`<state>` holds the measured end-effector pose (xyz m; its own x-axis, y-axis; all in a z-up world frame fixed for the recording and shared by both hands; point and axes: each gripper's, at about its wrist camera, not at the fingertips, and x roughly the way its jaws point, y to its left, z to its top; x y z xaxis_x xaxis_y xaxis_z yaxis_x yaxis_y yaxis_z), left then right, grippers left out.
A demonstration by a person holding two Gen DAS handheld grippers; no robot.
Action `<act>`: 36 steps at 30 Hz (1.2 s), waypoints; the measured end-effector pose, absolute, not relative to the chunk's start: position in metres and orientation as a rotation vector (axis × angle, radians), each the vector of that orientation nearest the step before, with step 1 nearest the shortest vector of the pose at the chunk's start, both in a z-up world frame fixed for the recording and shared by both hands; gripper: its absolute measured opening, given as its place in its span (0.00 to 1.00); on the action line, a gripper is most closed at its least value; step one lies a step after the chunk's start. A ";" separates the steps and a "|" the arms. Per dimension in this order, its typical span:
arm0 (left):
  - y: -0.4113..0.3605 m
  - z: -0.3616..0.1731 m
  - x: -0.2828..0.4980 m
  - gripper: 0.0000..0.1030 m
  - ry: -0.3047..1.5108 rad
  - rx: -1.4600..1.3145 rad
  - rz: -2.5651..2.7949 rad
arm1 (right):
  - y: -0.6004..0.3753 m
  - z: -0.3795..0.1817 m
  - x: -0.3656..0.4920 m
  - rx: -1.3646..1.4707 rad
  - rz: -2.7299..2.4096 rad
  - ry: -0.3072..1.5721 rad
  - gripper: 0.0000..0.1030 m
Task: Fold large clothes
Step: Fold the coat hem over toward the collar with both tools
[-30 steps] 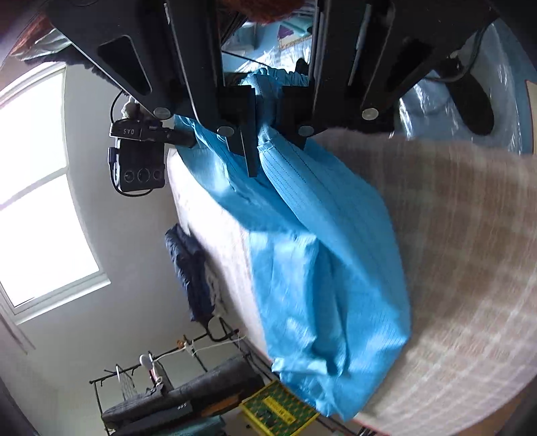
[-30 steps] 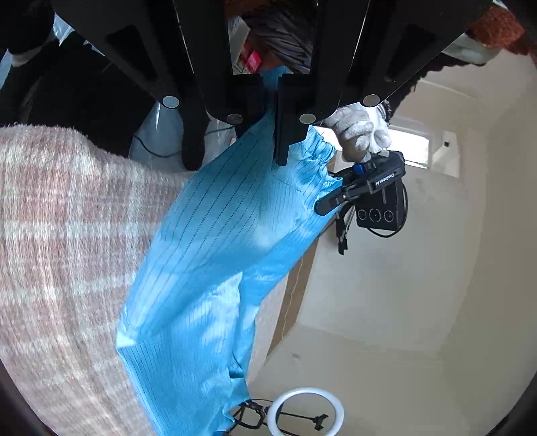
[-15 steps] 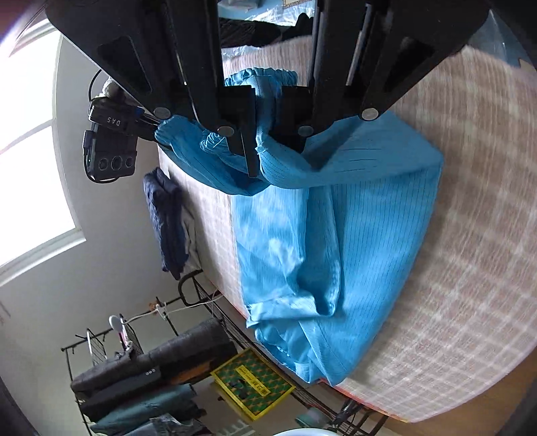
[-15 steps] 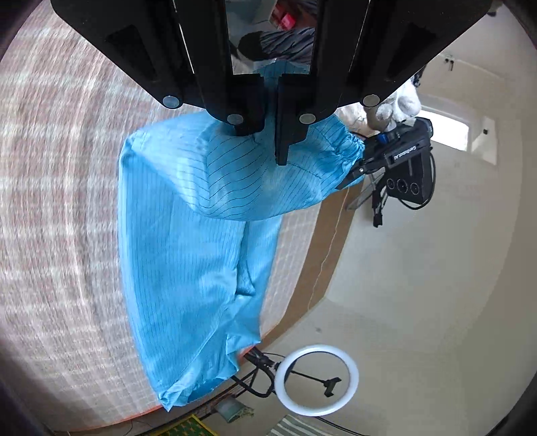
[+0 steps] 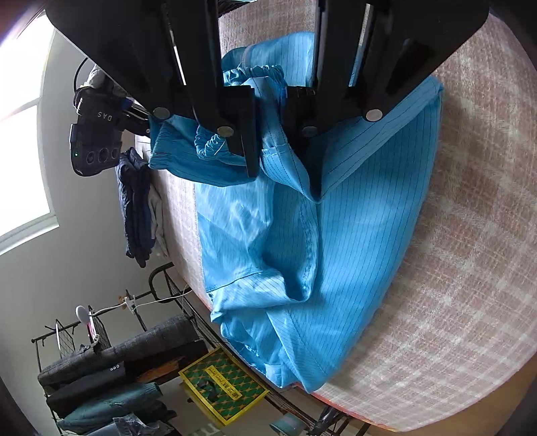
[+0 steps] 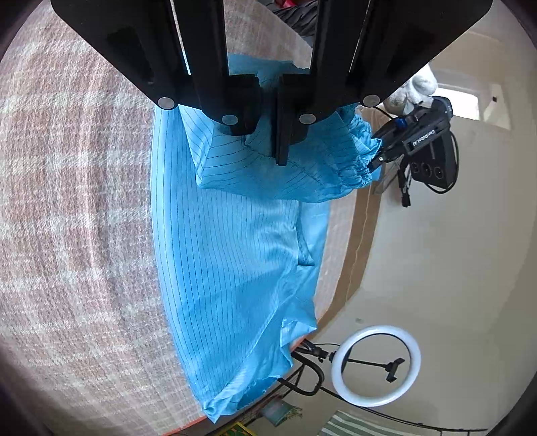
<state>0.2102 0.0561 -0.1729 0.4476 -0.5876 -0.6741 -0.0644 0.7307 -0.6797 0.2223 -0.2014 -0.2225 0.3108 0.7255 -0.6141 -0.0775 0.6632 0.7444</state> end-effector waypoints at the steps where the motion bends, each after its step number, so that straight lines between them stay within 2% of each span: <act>1: 0.057 -0.173 0.212 0.17 1.067 -0.710 -0.354 | -0.204 -0.222 0.225 0.676 0.578 1.140 0.10; 2: 0.058 -0.171 0.212 0.29 1.063 -0.711 -0.351 | -0.206 -0.221 0.227 0.686 0.577 1.145 0.19; 3: 0.058 -0.170 0.214 0.43 1.054 -0.709 -0.347 | -0.209 -0.221 0.229 0.703 0.585 1.144 0.35; 5: 0.059 -0.163 0.216 0.57 1.026 -0.707 -0.341 | -0.215 -0.216 0.225 0.716 0.574 1.123 0.49; 11: 0.069 -0.139 0.217 0.59 0.945 -0.659 -0.336 | -0.222 -0.200 0.217 0.608 0.560 1.061 0.49; 19: 0.082 -0.145 0.201 0.59 0.958 -0.551 -0.305 | -0.253 -0.201 0.205 0.580 0.551 1.026 0.49; 24: 0.068 -0.163 0.211 0.59 1.016 -0.356 -0.268 | -0.229 -0.201 0.201 0.416 0.565 1.048 0.49; 30: 0.065 -0.200 0.230 0.59 1.096 -0.331 -0.257 | -0.199 -0.225 0.198 0.202 0.538 1.097 0.49; 31: 0.065 -0.206 0.232 0.58 1.108 -0.346 -0.259 | -0.196 -0.228 0.198 0.191 0.540 1.102 0.49; 32: 0.064 -0.209 0.233 0.50 1.116 -0.352 -0.265 | -0.194 -0.231 0.198 0.179 0.543 1.100 0.48; 33: 0.062 -0.210 0.233 0.35 1.121 -0.344 -0.267 | -0.193 -0.232 0.198 0.168 0.546 1.100 0.48; 35: 0.056 -0.211 0.231 0.18 1.123 -0.312 -0.274 | -0.190 -0.233 0.197 0.152 0.555 1.097 0.43; 36: 0.055 -0.209 0.229 0.11 1.115 -0.304 -0.275 | -0.189 -0.233 0.197 0.148 0.565 1.096 0.36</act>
